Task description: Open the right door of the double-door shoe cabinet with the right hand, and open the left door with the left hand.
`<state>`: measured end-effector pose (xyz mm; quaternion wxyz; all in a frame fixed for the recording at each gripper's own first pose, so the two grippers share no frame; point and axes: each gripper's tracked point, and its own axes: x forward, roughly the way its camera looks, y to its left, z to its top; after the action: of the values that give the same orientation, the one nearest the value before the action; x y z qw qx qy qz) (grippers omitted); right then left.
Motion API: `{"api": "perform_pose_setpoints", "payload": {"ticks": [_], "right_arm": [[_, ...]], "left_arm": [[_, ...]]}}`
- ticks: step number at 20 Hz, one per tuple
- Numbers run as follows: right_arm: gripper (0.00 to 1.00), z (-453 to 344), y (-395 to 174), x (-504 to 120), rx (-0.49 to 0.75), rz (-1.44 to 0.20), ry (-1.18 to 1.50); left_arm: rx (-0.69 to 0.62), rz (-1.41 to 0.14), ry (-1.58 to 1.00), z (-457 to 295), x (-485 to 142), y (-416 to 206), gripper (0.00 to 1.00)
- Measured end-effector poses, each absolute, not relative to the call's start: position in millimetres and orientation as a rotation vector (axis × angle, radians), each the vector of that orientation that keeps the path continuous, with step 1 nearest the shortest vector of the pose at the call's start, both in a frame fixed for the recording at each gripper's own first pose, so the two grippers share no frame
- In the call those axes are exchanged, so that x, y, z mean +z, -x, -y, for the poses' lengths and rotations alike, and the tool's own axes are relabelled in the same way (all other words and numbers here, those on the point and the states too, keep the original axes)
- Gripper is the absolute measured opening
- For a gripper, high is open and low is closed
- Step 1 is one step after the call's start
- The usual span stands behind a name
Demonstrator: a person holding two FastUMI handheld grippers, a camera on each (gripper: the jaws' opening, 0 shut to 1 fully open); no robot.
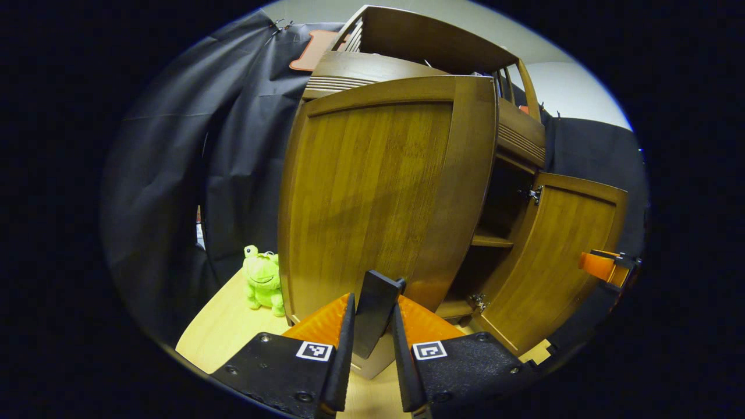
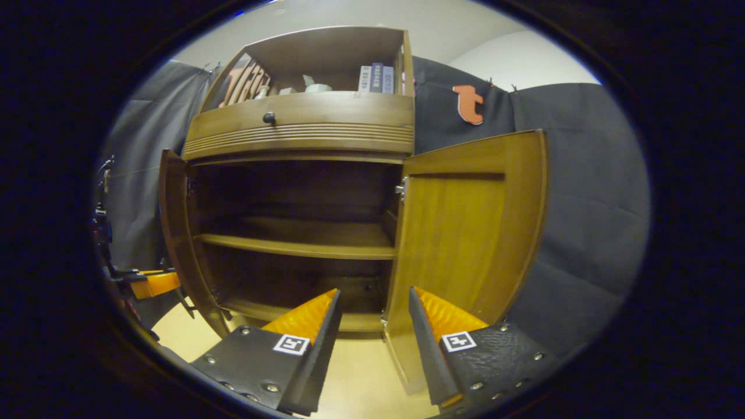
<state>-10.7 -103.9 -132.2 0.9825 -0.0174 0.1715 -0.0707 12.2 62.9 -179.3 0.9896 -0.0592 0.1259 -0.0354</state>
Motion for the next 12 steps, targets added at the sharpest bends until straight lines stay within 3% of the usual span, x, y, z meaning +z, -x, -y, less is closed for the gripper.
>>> {"api": "perform_pose_setpoints", "payload": {"ticks": [6,7,8,12], "right_arm": [[0.68,69.3,-8.4,-134.7,-0.053,-0.344,0.041],[0.65,63.5,-9.4,-135.6,-0.041,-0.345,0.038],[0.68,58.3,-11.2,-135.8,-0.028,-0.345,0.036],[0.65,38.9,-13.2,-140.4,0.019,-0.353,0.041]], "left_arm": [[-0.011,-0.261,0.076,-91.9,-177.6,7.3,0.35],[0.003,-0.261,0.069,-98.3,-177.4,9.8,0.36],[0.025,-0.259,0.064,-106.1,-176.9,13.0,0.36],[0.162,-0.274,0.046,-152.4,-177.7,26.0,0.36]]}}
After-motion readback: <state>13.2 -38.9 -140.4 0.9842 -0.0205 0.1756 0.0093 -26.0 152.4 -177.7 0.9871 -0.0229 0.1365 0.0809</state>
